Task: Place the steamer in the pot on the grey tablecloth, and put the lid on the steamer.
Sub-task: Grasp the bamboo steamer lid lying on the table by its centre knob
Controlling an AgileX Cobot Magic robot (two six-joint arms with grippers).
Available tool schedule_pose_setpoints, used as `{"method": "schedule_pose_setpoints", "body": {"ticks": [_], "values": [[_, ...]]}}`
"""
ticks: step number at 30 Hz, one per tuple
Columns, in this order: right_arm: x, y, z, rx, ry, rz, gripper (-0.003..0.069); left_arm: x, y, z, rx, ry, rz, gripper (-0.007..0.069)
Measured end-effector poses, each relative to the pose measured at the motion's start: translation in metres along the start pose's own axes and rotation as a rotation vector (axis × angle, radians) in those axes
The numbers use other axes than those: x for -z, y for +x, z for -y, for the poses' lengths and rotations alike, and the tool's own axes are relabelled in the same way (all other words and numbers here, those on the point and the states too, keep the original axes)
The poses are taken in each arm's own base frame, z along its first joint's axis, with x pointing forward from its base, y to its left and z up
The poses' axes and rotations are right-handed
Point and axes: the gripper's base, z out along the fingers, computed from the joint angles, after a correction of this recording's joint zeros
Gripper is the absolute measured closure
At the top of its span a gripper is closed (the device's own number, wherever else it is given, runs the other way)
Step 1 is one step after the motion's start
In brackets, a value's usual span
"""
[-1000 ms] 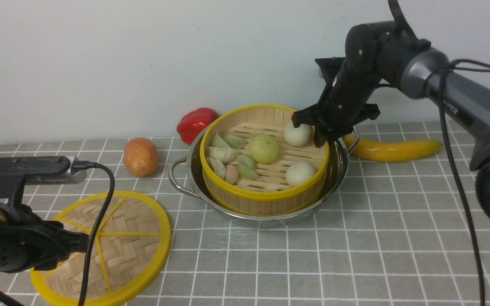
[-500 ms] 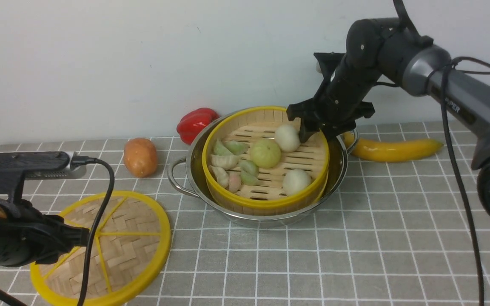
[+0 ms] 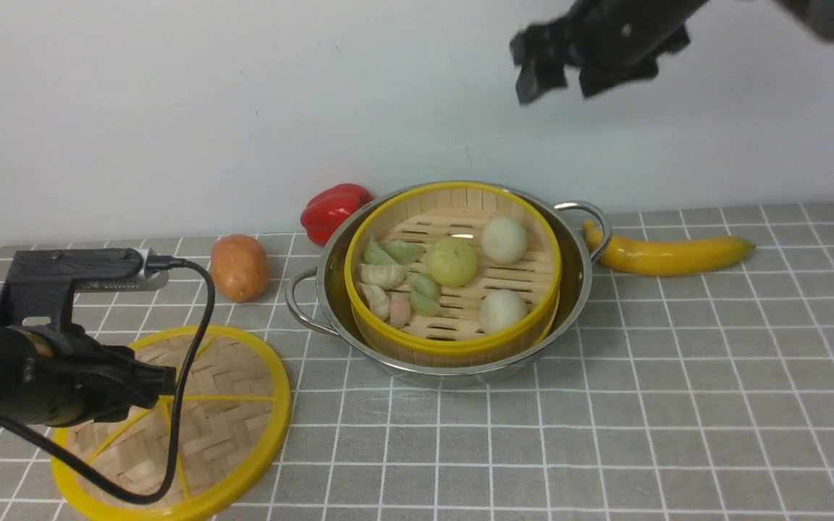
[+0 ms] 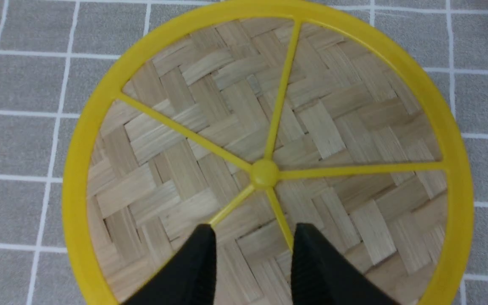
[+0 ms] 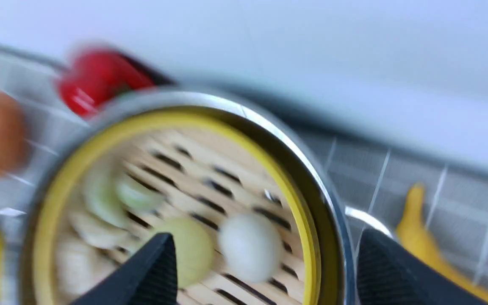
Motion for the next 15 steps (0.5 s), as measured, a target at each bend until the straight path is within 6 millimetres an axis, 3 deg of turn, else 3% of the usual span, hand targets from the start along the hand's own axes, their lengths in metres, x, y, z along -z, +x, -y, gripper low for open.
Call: {"method": "schedule_pose_setpoints", "body": {"ticks": [2, 3, 5, 6, 7, 8, 9, 10, 11, 13, 15], "values": [[0.032, -0.007, -0.006, 0.015, -0.019, 0.060, 0.0118, -0.006, -0.001, 0.000, 0.000, 0.000, -0.005, 0.0382], [0.081, -0.013, -0.015, 0.041, -0.049, 0.152, 0.0119, -0.015, -0.004, 0.000, 0.000, 0.000, -0.011, 0.0382], [0.135, -0.014, -0.022, 0.078, -0.071, 0.251, 0.0120, -0.023, -0.008, 0.000, 0.000, 0.001, -0.020, 0.0382], [0.140, -0.014, -0.023, 0.081, -0.073, 0.261, 0.0120, -0.025, -0.008, 0.000, 0.000, 0.000, -0.024, 0.0382], [0.184, -0.011, -0.028, 0.107, -0.086, 0.343, 0.0120, -0.031, -0.010, 0.000, 0.006, 0.002, -0.034, 0.0382], [0.189, -0.010, -0.028, 0.110, -0.087, 0.352, 0.0120, -0.032, -0.010, 0.000, 0.006, 0.002, -0.035, 0.0382], [0.223, -0.005, -0.032, 0.127, -0.096, 0.417, 0.0120, -0.039, -0.011, 0.001, 0.018, 0.006, -0.047, 0.0382], [0.240, -0.002, -0.033, 0.132, -0.099, 0.448, 0.0120, -0.041, -0.011, 0.001, 0.019, 0.006, -0.051, 0.0382], [0.243, -0.001, -0.033, 0.134, -0.099, 0.455, 0.0120, -0.042, -0.011, 0.001, 0.021, 0.007, -0.054, 0.0382], [0.289, 0.011, -0.034, 0.150, -0.093, 0.545, 0.0120, -0.050, -0.010, 0.001, 0.024, 0.007, -0.076, 0.0382], [0.303, 0.016, -0.034, 0.154, -0.089, 0.573, 0.0120, -0.054, -0.010, 0.001, 0.024, 0.007, -0.086, 0.0382]]}}
